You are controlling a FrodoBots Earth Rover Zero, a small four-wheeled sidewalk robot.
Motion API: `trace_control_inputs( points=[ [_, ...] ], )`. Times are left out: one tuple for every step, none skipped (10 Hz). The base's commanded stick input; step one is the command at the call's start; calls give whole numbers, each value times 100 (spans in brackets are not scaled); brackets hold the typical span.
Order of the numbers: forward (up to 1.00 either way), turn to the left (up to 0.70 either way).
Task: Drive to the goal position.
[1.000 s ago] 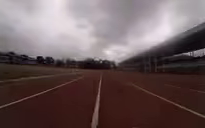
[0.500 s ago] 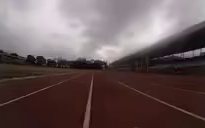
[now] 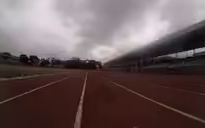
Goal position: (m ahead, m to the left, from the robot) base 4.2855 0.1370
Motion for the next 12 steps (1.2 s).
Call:
trace_control_inputs(
  points=[
    [70,0],
    [70,0],
    [70,0],
    [70,0],
    [70,0],
    [70,0],
    [70,0],
    [70,0],
    [70,0],
    [70,0],
    [70,0],
    [70,0]
  ],
)
